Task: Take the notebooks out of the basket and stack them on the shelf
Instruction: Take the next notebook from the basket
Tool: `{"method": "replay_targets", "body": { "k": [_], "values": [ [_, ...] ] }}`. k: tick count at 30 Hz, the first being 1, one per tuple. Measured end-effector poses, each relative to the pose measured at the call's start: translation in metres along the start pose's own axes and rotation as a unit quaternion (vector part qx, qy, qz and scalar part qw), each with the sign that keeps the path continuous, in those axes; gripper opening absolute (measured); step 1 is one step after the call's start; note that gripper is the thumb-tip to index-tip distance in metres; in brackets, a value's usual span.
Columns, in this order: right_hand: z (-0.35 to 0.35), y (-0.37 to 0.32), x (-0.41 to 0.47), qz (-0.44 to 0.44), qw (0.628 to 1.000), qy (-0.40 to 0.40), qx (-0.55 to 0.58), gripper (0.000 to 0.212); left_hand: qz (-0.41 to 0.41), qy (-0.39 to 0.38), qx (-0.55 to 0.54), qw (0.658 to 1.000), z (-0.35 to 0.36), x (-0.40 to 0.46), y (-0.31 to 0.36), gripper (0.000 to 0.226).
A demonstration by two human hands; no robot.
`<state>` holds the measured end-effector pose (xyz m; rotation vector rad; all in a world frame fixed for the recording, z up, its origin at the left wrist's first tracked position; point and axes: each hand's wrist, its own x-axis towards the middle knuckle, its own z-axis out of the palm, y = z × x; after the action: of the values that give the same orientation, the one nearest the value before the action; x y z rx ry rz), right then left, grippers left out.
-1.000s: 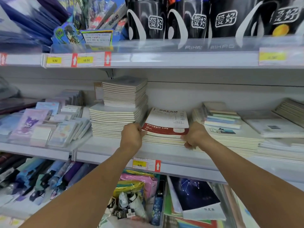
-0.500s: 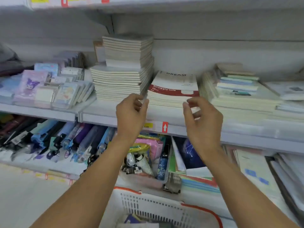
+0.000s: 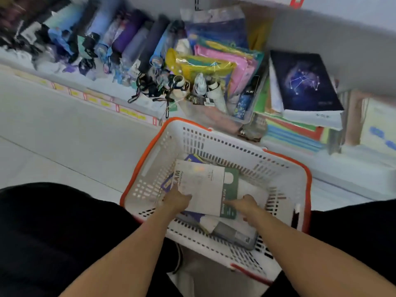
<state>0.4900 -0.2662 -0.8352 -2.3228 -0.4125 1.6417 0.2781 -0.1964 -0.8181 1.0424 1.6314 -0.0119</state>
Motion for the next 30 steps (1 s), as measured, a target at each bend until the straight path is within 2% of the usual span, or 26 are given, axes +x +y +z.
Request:
{"method": "replay_targets", "body": {
  "k": [3,6,11,14,16,17,20,22,24,26,27,28,29,30],
  "values": [
    [0.004,-0.005,0.006,0.006,0.999,0.004,0.041,0.067,-0.084,-0.021,-0.088,0.992,-0.003,0.011,-0.012,0.043],
    [0.007,-0.012,0.013,0.024,0.996,-0.008,0.083,0.064,-0.151,-0.063,-0.174,0.971,0.001,0.003,-0.005,0.05],
    [0.021,-0.013,0.014,0.066,0.986,-0.079,0.127,0.037,-0.213,-0.096,-0.21,0.949,0.01,-0.006,-0.005,0.061],
    [0.024,-0.01,0.015,0.054,0.986,-0.069,0.144,0.03,-0.246,-0.109,-0.261,0.927,0.014,-0.004,-0.01,0.075],
    [0.02,-0.005,0.014,0.072,0.979,-0.11,0.158,0.024,-0.262,-0.108,-0.304,0.91,0.016,-0.004,-0.012,0.085],
    [0.017,-0.002,0.014,0.079,0.973,-0.136,0.168,0.021,-0.265,-0.092,-0.322,0.904,0.016,-0.006,-0.011,0.079],
    [0.006,0.003,0.015,0.084,0.951,-0.158,0.252,0.014,-0.255,-0.037,-0.383,0.887,0.018,-0.003,-0.011,0.039],
    [-0.002,0.003,0.017,0.095,0.927,-0.162,0.325,0.016,-0.229,-0.045,-0.455,0.86,0.02,0.001,-0.009,0.041],
    [-0.011,0.0,0.015,0.102,0.933,-0.209,0.276,0.014,-0.201,-0.079,-0.484,0.848,0.022,-0.005,0.001,0.036],
    [-0.018,-0.003,0.015,0.118,0.951,-0.229,0.169,0.018,-0.171,-0.067,-0.449,0.875,0.029,-0.004,0.009,0.025],
    [-0.021,-0.004,0.018,0.123,0.962,-0.2,0.137,0.03,-0.159,-0.052,-0.42,0.892,0.033,-0.006,0.011,0.024],
    [-0.023,-0.002,0.027,0.113,0.98,-0.131,0.096,0.047,-0.151,-0.023,-0.381,0.912,0.036,-0.007,0.013,0.023],
    [-0.026,0.001,0.038,0.082,0.996,-0.017,0.021,0.066,-0.14,0.018,-0.331,0.933,0.039,-0.007,0.013,0.02],
    [-0.03,0.003,0.05,0.03,0.991,0.09,-0.094,0.087,-0.12,0.069,-0.267,0.954,0.041,-0.01,0.015,0.019]
  ]
}}
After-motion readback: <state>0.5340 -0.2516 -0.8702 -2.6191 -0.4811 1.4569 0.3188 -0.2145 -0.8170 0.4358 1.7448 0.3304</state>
